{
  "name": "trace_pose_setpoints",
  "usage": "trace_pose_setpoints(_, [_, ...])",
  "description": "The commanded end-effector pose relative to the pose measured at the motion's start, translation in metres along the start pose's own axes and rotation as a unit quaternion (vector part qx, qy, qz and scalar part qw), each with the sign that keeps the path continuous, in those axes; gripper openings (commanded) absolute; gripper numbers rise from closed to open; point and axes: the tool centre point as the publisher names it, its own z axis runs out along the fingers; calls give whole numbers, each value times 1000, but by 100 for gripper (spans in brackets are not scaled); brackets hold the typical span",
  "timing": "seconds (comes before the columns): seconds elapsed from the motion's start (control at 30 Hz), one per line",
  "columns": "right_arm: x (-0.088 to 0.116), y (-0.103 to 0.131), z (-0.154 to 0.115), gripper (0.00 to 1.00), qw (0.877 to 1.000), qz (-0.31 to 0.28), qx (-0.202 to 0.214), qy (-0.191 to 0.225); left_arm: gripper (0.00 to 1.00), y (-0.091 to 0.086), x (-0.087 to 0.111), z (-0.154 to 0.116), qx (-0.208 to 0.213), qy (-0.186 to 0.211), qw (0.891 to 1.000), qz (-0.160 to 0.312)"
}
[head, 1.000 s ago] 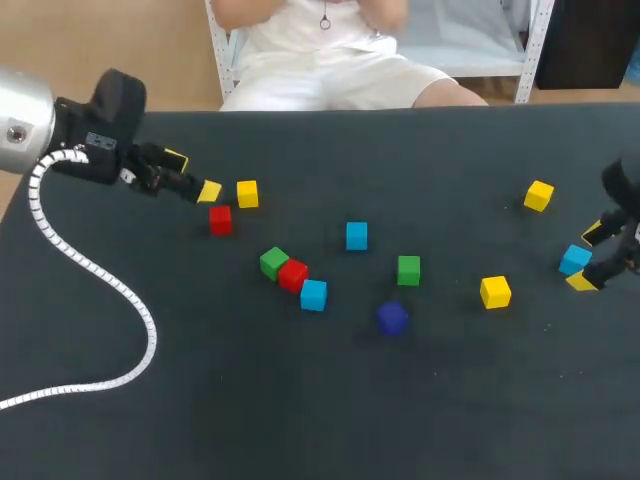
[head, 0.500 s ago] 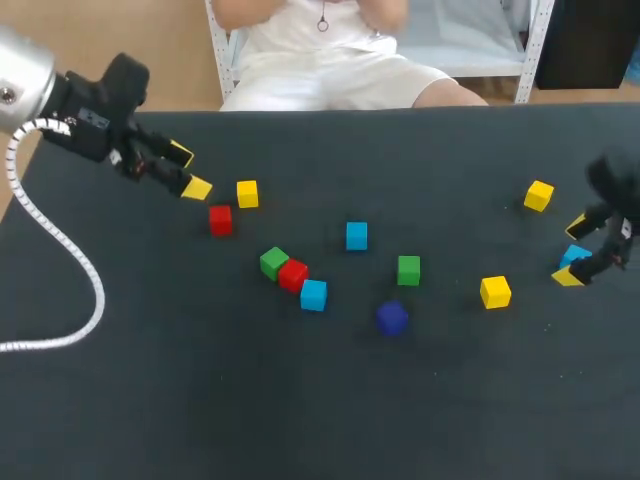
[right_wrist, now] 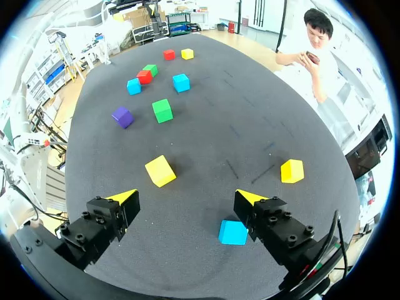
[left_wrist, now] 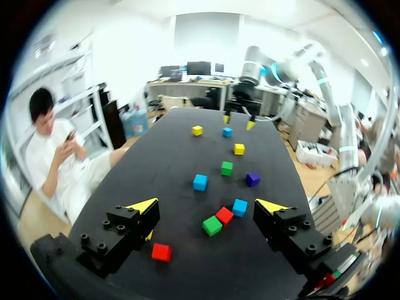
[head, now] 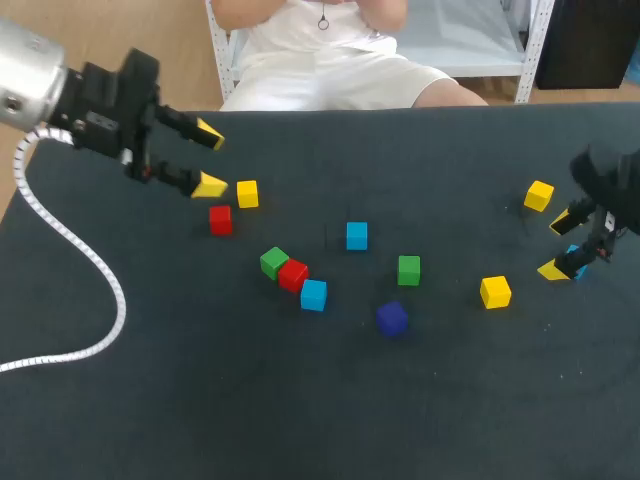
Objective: Place the blue cubes, place green cubes on the blue cubes, place the yellow cubes on the green cubes, then place the red cubes on the yellow cubes, and place purple cube on the red cubes.
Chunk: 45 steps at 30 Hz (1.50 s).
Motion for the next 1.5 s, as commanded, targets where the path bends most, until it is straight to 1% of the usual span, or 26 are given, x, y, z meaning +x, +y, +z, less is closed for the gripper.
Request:
trace_pose_setpoints(0.03, [6,-1,0,100,1000,4,-1,-3,100,11,-14,25,84,54,993,56])
trace_pose_setpoints(0.13, [7,-2,0,100,1000,6,-1,-4,100,5,-19,38,100,64,992,53])
trace_pose_setpoints(0.3, [7,-3,0,100,1000,6,-2,-4,100,-1,-23,52,117,97,987,46])
trace_pose_setpoints(0.37, [6,-3,0,100,1000,5,-1,-5,100,-3,-23,54,118,98,987,43])
trace_pose_setpoints(0.57, [5,-4,-3,100,1000,4,1,-5,100,-10,-17,58,117,122,985,20])
trace_pose_setpoints(0.67, [3,-4,-5,100,1000,2,4,-4,100,-11,-14,58,110,124,986,15])
trace_pose_setpoints(0.87, [-2,-5,-14,100,1000,-5,13,-4,100,-8,-8,55,71,126,990,1])
trace_pose_setpoints(0.97, [-1,-4,-18,100,1000,-4,18,-2,100,-7,-3,55,47,141,989,9])
trace_pose_setpoints(1.07, [0,-2,-21,100,1000,-3,20,1,100,-3,4,54,39,123,991,-18])
trace_pose_setpoints(1.2, [10,-1,-26,100,1000,2,19,22,100,-3,4,54,39,123,991,-18])
trace_pose_setpoints(1.33, [26,1,-32,100,999,10,22,49,100,-3,4,54,39,123,991,-18])
trace_pose_setpoints(1.5, [46,-5,-31,100,997,25,25,62,100,-3,4,54,39,123,991,-18])
